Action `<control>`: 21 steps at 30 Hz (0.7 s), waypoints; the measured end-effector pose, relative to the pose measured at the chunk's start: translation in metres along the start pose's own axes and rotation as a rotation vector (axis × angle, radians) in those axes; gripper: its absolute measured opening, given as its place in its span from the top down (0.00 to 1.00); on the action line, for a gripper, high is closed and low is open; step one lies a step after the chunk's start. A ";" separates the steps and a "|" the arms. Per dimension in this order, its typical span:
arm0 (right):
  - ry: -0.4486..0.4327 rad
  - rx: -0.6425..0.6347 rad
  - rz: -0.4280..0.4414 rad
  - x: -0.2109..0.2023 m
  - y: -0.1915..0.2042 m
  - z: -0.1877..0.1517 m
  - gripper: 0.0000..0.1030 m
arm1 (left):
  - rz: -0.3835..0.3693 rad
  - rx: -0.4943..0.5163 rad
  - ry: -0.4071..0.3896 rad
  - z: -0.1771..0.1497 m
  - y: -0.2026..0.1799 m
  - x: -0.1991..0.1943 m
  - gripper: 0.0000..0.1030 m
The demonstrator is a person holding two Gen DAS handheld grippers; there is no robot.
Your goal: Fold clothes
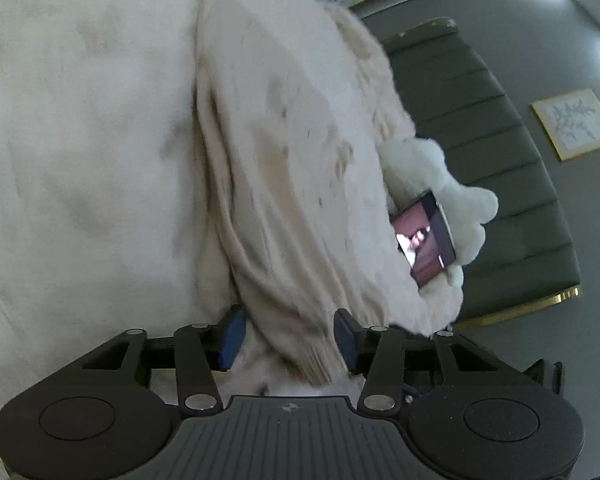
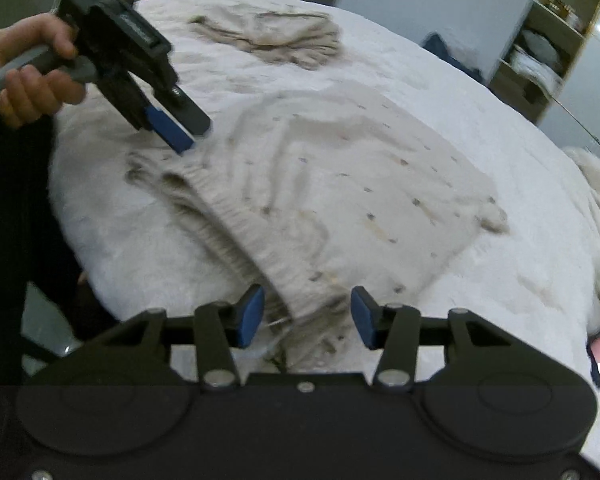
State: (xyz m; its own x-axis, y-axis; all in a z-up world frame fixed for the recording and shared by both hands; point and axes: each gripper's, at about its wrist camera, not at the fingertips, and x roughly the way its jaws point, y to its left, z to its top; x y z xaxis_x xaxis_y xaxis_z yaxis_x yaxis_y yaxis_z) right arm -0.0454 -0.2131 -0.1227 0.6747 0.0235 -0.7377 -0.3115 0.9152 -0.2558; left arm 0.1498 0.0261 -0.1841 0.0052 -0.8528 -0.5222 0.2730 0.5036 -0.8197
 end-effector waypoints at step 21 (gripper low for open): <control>-0.085 0.143 0.073 -0.017 -0.032 -0.002 0.50 | 0.012 -0.244 -0.146 -0.022 0.002 -0.012 0.64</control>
State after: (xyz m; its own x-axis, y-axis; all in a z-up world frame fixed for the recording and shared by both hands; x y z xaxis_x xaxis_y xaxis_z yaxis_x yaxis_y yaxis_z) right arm -0.0480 -0.2432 -0.1034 0.7100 0.1209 -0.6938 -0.2679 0.9574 -0.1073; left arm 0.1294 0.0403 -0.1847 0.1501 -0.8487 -0.5071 0.0329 0.5169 -0.8554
